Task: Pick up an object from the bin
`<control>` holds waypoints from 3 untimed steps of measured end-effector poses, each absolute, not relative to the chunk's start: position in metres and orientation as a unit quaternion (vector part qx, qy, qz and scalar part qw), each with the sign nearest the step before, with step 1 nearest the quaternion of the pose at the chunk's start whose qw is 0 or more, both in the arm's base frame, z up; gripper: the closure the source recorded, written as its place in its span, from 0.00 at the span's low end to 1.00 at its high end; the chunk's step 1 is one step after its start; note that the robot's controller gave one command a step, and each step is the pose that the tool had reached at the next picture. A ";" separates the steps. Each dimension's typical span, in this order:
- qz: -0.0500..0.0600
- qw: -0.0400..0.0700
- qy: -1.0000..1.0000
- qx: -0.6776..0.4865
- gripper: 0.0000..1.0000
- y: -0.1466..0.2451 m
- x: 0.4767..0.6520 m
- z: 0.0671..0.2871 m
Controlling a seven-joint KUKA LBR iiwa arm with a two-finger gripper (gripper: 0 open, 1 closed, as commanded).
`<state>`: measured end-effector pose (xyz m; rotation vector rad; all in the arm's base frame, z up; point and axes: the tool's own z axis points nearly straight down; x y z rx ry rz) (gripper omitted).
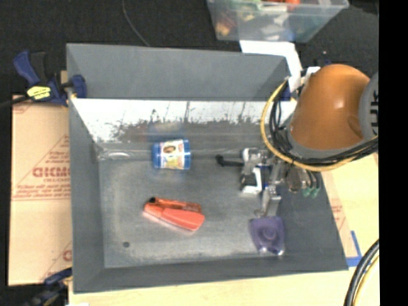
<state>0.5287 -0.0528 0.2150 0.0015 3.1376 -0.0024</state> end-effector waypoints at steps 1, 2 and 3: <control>0.000 0.007 0.998 0.066 0.00 -0.071 0.626 0.097; -0.002 0.009 0.999 -0.032 0.00 -0.098 0.625 0.071; 0.000 0.005 0.990 0.142 0.00 -0.076 0.648 0.072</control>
Offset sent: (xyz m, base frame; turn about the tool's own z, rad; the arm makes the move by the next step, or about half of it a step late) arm 0.0947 -0.0437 -0.1450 -0.0653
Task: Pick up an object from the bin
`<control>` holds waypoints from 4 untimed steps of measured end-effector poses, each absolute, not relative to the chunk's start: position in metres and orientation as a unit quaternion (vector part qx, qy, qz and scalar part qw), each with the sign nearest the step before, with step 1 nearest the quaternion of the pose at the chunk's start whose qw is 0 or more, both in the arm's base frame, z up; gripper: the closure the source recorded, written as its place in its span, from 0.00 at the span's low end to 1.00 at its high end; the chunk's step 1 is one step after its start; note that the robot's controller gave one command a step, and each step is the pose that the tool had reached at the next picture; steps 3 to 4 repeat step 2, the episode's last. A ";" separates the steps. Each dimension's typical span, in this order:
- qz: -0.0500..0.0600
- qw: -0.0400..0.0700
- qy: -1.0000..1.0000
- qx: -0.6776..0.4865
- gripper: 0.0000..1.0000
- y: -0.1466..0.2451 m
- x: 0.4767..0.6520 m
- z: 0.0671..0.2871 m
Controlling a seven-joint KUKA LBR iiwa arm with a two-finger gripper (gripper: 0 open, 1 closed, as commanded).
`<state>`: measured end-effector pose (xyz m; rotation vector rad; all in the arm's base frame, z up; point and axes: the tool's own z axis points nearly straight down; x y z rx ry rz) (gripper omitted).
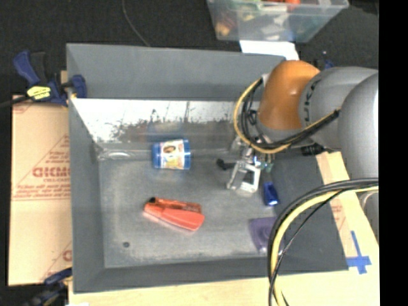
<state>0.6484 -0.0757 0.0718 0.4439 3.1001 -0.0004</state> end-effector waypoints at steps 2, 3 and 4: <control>0.001 0.011 0.992 0.126 1.00 -0.080 0.648 0.074; 0.001 0.011 0.992 0.126 1.00 -0.080 0.648 0.074; 0.001 0.011 0.992 0.126 1.00 -0.080 0.648 0.074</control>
Offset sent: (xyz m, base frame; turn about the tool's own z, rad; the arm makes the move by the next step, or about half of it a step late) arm -0.0021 -0.0042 -0.0001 -0.0284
